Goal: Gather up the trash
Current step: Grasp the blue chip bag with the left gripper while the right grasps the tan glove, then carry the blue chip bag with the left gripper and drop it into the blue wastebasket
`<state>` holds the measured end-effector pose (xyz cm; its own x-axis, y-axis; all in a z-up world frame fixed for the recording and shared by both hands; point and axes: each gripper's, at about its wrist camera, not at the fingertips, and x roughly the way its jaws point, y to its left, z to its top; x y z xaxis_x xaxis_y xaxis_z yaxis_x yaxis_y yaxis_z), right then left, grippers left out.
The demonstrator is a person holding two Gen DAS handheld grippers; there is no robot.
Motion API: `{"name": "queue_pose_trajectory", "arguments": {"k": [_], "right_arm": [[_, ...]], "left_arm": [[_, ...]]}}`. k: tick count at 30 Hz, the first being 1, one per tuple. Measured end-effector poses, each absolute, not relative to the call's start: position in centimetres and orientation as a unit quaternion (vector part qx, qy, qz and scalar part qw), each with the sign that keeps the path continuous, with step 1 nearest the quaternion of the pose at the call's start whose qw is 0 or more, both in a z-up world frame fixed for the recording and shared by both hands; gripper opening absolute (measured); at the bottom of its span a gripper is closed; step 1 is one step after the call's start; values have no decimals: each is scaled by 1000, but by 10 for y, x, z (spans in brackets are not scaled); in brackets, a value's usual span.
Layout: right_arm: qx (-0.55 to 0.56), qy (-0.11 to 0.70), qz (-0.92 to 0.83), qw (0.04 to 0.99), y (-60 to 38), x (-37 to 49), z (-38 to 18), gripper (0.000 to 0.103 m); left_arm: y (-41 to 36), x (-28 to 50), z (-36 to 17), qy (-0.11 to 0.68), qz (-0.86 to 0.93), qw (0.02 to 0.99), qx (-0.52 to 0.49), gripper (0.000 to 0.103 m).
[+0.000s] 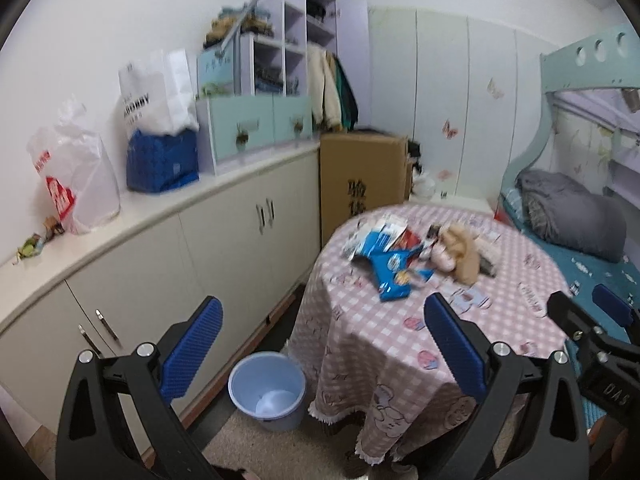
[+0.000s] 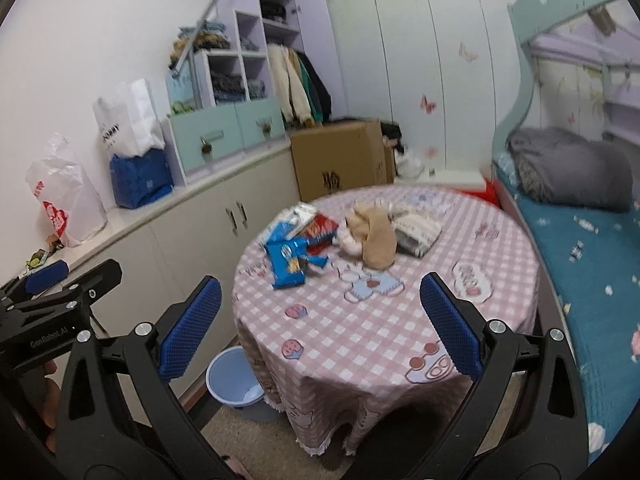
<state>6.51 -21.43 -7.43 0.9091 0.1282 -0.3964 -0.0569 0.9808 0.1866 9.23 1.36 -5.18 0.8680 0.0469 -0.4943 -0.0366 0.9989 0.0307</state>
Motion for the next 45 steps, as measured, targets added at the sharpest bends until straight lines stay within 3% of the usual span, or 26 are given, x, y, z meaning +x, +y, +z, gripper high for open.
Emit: {"name": "queue_pose_trajectory", "arguments": {"k": [6, 24, 30, 31, 33, 34, 36, 37, 38, 40, 45], "right_arm": [[102, 260, 29, 960, -232, 122, -107, 97], [130, 325, 8, 937, -271, 271, -155, 97], [148, 338, 20, 929, -279, 311, -165, 82], [152, 342, 22, 927, -280, 316, -168, 73], [163, 348, 32, 923, -282, 324, -172, 46], [169, 353, 39, 919, -282, 327, -174, 26], [176, 355, 45, 917, -281, 328, -176, 19], [174, 352, 45, 919, -279, 325, -175, 10], [174, 345, 43, 921, -280, 321, -173, 8], [172, 330, 36, 928, -279, 312, -166, 6], [160, 281, 19, 946, -281, 281, -139, 5]], "left_arm": [[10, 159, -92, 323, -5, 946, -1, 99], [-45, 320, -176, 421, -55, 905, -25, 99], [-51, 336, -185, 428, -66, 901, -21, 98], [-51, 338, -185, 427, -68, 901, -24, 96], [-49, 340, -186, 431, -72, 899, -27, 76], [-49, 342, -188, 439, -79, 894, -30, 70], [-49, 345, -193, 454, -93, 885, -37, 52], [-50, 344, -192, 448, -90, 889, -29, 43], [-50, 343, -192, 448, -94, 889, -26, 31], [-49, 340, -190, 445, -98, 890, -35, 22], [-39, 320, -171, 419, -114, 899, -59, 14]]}}
